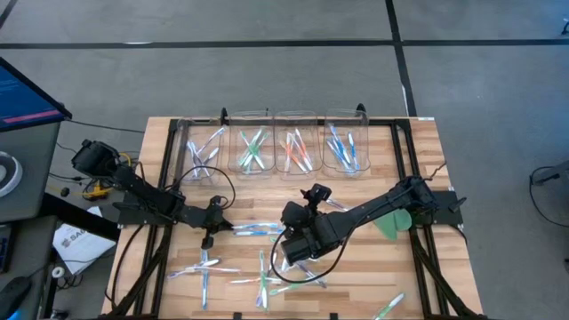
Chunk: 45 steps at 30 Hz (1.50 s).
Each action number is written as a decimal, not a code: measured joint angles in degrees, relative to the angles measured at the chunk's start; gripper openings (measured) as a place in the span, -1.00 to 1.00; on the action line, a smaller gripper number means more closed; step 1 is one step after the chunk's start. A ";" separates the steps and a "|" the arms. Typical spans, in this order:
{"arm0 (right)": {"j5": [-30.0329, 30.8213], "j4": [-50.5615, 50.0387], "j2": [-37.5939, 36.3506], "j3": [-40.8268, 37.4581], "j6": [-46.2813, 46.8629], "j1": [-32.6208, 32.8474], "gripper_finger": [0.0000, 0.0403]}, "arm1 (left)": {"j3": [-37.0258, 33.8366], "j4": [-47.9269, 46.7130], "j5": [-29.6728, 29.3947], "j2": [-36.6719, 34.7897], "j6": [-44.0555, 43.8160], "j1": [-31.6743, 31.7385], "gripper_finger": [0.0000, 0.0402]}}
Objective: Pick & Place Toothbrushes
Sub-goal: Put the blue toothbrush into the right transparent bin
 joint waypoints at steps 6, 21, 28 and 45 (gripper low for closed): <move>-0.04 0.02 0.00 0.00 0.00 -0.04 0.29 | 0.00 -0.01 -0.04 0.00 0.00 0.00 -0.95; -0.21 0.17 0.00 0.00 0.02 -0.02 0.29 | 0.02 -0.09 -0.09 -0.02 -0.01 -0.02 -0.95; -1.53 0.17 0.00 0.00 0.02 -0.02 0.29 | 0.02 -0.03 -0.52 0.00 0.92 -0.07 -0.95; -1.53 0.09 0.00 0.00 -0.03 0.00 0.29 | -0.02 -0.25 -7.96 -14.21 7.45 0.00 -0.95</move>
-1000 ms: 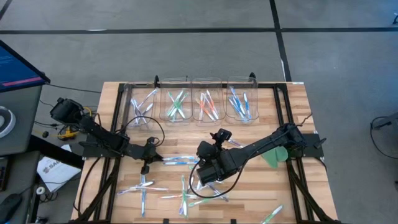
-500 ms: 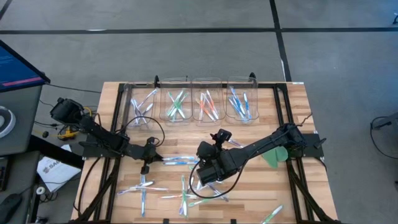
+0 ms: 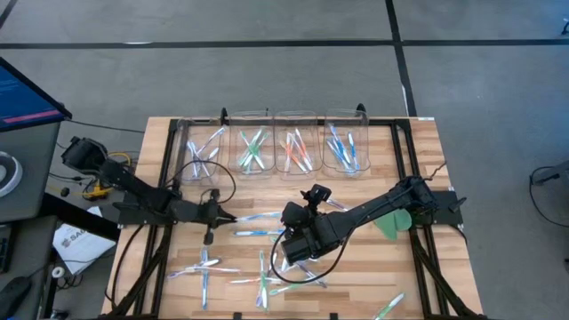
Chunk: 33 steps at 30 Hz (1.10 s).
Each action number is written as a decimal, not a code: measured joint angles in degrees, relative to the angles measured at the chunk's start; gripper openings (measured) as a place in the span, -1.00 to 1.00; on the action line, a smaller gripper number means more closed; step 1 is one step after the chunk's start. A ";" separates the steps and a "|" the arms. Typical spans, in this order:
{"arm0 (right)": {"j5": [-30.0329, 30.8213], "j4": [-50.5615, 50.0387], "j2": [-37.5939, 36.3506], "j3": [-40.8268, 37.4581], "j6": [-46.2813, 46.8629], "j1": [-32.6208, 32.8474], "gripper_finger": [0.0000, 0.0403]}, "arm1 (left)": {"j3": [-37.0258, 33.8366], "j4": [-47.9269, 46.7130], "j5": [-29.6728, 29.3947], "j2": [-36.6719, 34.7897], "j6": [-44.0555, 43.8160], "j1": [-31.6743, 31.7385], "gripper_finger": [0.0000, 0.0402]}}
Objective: Pick & Place Toothbrushes
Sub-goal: Put the blue toothbrush into the right transparent bin
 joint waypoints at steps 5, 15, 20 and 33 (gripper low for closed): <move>2.40 -2.26 -0.39 -0.01 9.53 0.03 0.29 | 0.00 0.23 -0.19 -6.22 2.84 0.00 -0.95; 7.67 -11.38 -7.67 0.08 21.43 6.22 0.29 | 0.02 0.03 -0.18 -13.13 5.84 -0.04 -0.95; 9.61 -11.34 -12.18 0.04 16.26 10.53 0.29 | 0.02 0.23 0.60 -13.52 5.88 -0.04 -0.95; 15.83 -6.76 -35.71 -37.31 40.70 19.18 0.29 | 0.02 0.32 0.99 -13.55 5.94 -1.14 -0.95</move>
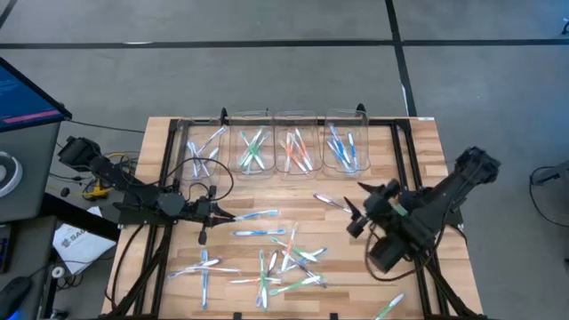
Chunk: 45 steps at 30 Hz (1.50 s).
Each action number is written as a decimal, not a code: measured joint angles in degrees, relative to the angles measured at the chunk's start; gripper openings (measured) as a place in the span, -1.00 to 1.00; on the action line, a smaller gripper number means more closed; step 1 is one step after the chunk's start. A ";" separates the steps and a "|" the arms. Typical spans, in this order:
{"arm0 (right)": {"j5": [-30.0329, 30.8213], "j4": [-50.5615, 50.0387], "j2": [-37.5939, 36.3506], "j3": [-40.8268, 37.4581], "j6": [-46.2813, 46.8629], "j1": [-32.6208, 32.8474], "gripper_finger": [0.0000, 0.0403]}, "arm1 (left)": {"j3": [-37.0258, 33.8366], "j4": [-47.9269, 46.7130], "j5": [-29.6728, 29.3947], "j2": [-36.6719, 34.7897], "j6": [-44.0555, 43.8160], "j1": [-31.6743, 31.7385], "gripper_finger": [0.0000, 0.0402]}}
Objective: Pick & Place Toothbrushes
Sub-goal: Put the blue toothbrush into the right transparent bin
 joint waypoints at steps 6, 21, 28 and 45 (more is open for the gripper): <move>9.22 24.15 -4.23 -21.53 3.66 4.01 0.29 | 0.02 3.72 -0.18 -0.02 1.29 0.07 -0.95; -0.92 57.75 -4.25 -30.08 -28.11 -0.79 0.29 | 0.02 8.98 -0.37 0.11 5.30 0.17 -0.95; -17.57 79.30 -3.31 -30.07 -54.33 -8.73 0.29 | 0.02 8.82 -0.33 0.11 5.23 0.17 -0.95; -46.47 131.13 18.41 -26.13 -80.76 -25.13 0.29 | 0.02 9.69 -0.16 0.11 5.56 0.17 -0.95</move>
